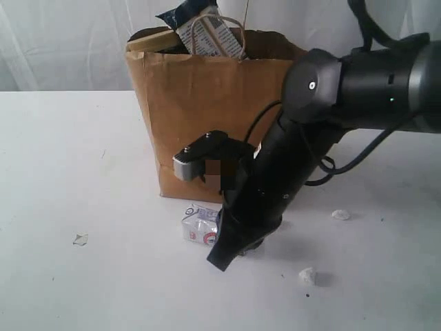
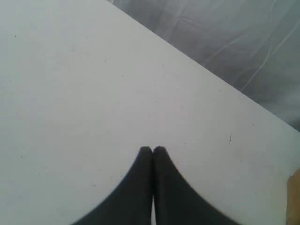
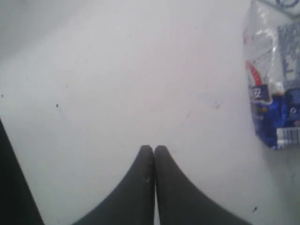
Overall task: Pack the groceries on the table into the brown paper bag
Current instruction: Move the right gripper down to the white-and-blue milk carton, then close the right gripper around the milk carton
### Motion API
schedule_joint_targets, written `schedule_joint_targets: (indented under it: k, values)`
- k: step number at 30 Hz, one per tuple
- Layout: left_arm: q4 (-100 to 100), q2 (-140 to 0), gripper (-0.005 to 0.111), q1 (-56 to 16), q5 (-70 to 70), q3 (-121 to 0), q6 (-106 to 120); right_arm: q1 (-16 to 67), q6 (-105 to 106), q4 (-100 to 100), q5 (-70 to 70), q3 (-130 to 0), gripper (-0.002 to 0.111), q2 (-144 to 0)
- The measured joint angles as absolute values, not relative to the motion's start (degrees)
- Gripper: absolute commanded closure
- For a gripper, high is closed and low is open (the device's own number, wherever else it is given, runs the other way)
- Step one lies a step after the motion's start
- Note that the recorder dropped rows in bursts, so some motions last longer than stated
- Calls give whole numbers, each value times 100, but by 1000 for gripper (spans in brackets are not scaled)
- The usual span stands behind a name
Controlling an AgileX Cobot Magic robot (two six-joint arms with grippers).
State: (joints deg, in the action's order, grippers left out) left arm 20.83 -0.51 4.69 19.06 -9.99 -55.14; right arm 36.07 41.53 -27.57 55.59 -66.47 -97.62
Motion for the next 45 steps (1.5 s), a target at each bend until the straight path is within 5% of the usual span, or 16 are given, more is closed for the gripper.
schedule_joint_targets:
  k: [3,12,15,30,33,40,45]
  values:
    - [2083,-51,107,469,1906,-999,-5514,3653,4235,-2748,5310,-6779,103,-9851]
    - [2083,-51,107,469,1906,-999,-5514,3653,4881,-2587,4980,-6912,52,-9941]
    - [2083,-51,107,469,1906,-999,-5514,3653,4838,-2291,4653,-6921,44,-10036]
    - [2083,-51,107,469,1906,-999,-5514,3653,4605,-1948,3400,-6936,45,-11053]
    - [2083,-51,107,469,1906,-999,-5514,3653,4605,-1948,3349,-6936,53,-11139]
    - [2083,-51,107,469,1906,-999,-5514,3653,4605,-1937,3607,-6949,92,-11124]
    - [2083,-51,107,469,1906,-999,-5514,3658,4605,-1915,4139,-6949,101,-10857]
